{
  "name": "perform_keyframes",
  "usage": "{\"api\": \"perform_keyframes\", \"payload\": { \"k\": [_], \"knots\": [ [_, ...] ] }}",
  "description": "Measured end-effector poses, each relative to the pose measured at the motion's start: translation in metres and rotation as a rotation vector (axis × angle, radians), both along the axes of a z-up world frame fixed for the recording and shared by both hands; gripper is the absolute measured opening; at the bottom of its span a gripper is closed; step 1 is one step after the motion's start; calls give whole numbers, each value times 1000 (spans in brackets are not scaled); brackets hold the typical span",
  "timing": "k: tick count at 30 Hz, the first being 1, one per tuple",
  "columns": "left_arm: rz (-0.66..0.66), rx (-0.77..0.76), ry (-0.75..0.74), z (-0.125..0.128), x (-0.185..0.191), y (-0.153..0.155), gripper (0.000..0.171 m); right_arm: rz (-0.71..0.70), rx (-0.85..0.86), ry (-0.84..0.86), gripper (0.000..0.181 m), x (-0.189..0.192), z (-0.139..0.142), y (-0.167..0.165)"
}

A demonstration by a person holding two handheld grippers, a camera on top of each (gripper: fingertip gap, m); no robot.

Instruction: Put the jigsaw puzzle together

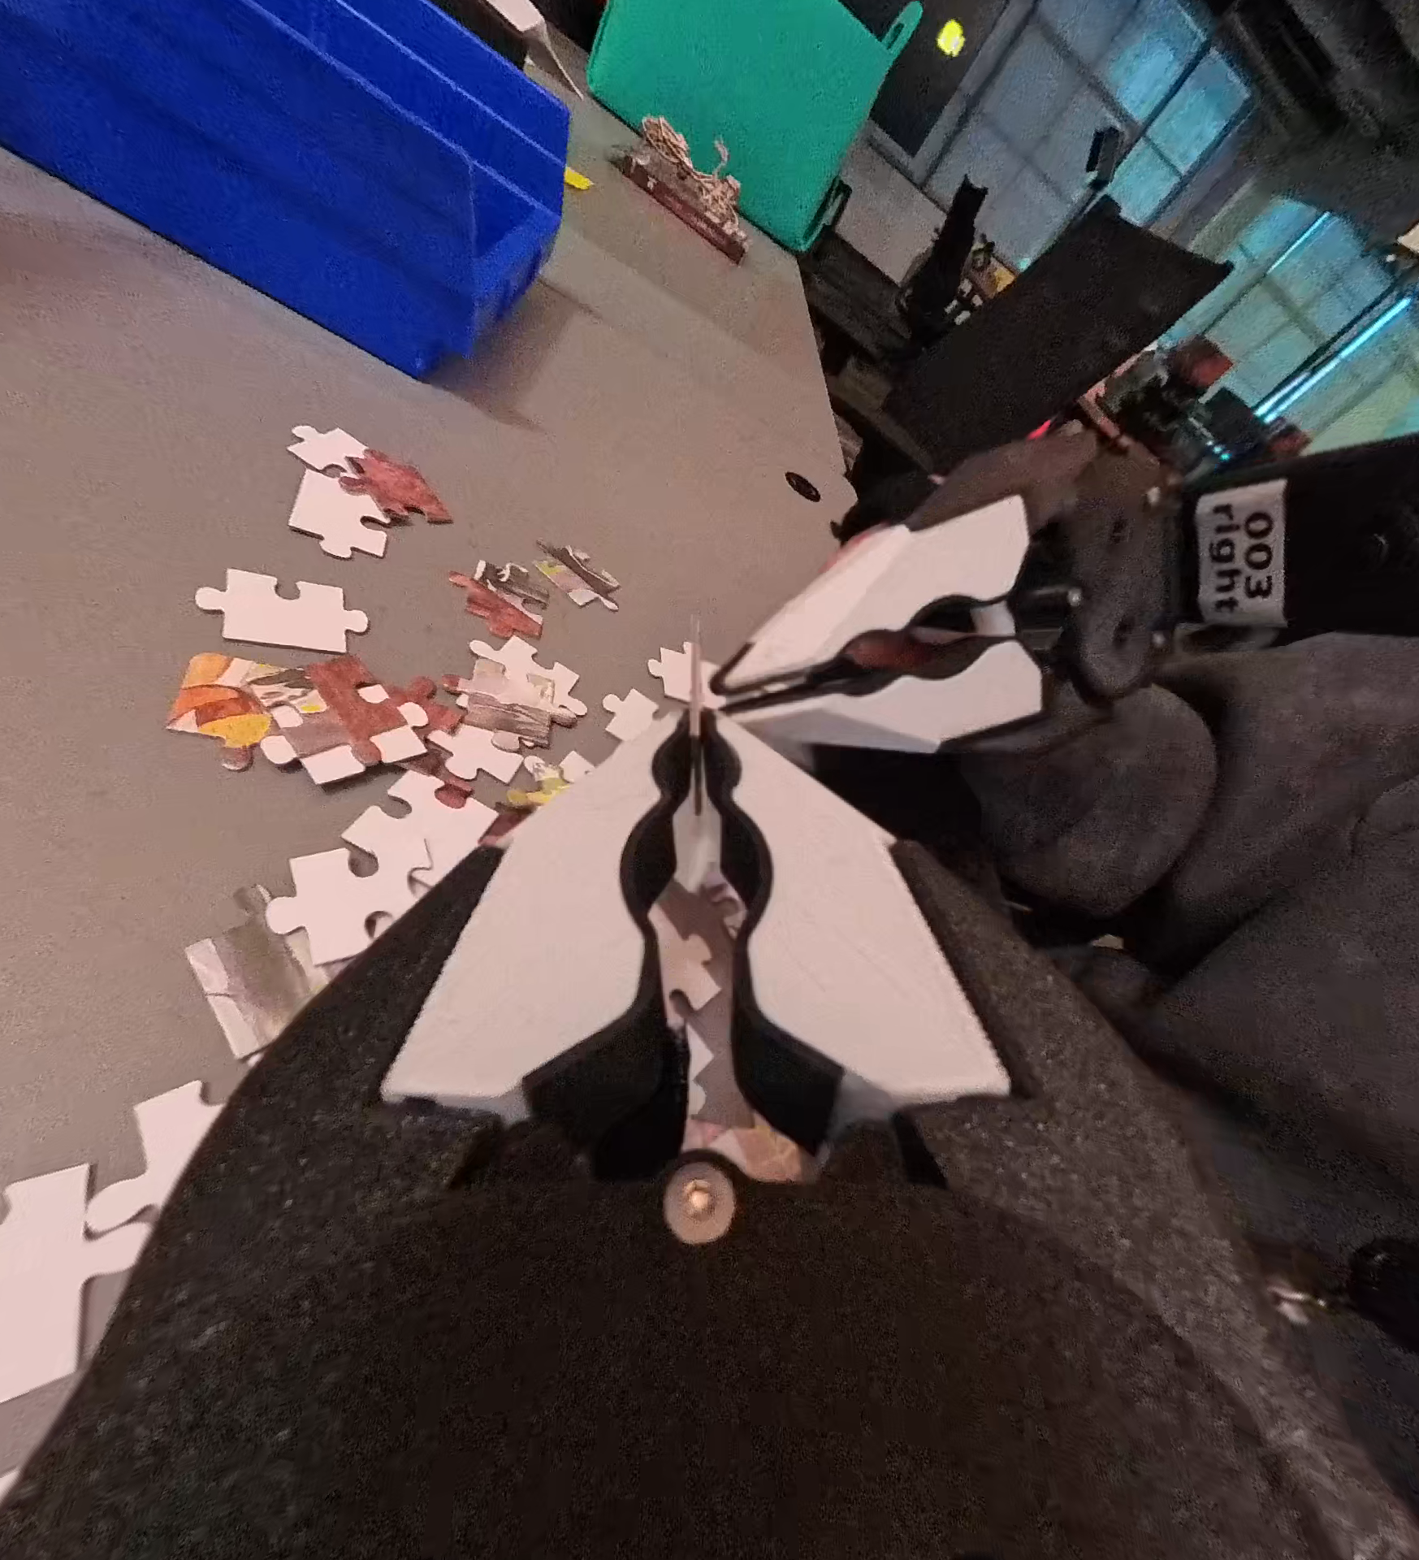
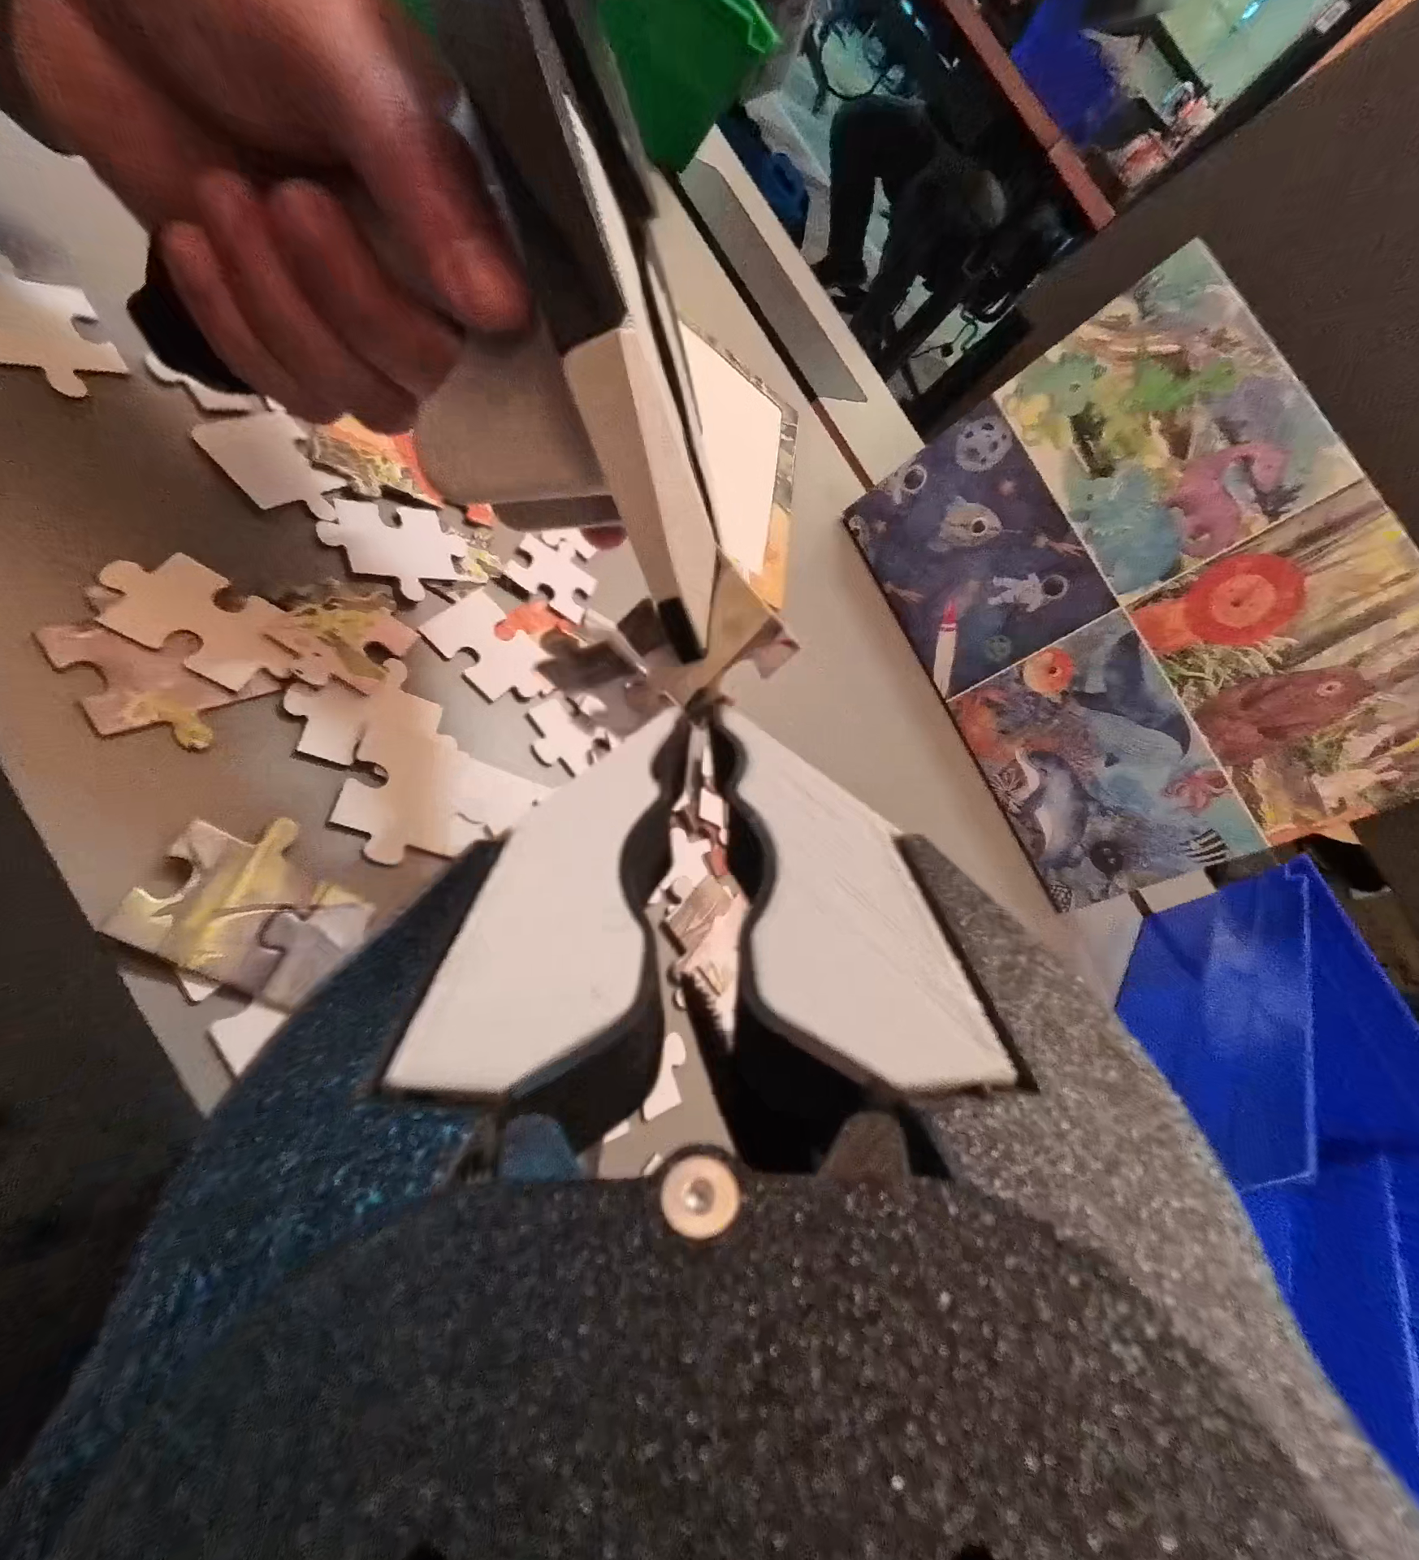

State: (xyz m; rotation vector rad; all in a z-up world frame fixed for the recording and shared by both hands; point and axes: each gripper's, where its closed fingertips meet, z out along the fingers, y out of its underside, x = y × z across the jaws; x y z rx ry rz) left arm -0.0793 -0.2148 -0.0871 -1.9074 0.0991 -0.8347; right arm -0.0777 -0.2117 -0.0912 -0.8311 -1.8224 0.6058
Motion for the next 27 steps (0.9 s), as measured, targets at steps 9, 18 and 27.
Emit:
{"api": "perform_keyframes", "payload": {
  "k": [9, 18, 27],
  "knots": [
    [29, 61, -222, 28, -22, -4, 1, 28, -531, -193, 31, 4, -14, -1],
    [151, -123, 469, -30, -58, -17, 51, 65, -424, -608, 48, 24, -85, -31],
    [-96, -162, 548, -56, -8, -33, 43, 121, -339, -606, 42, 17, -92, -52]
  ]
}}
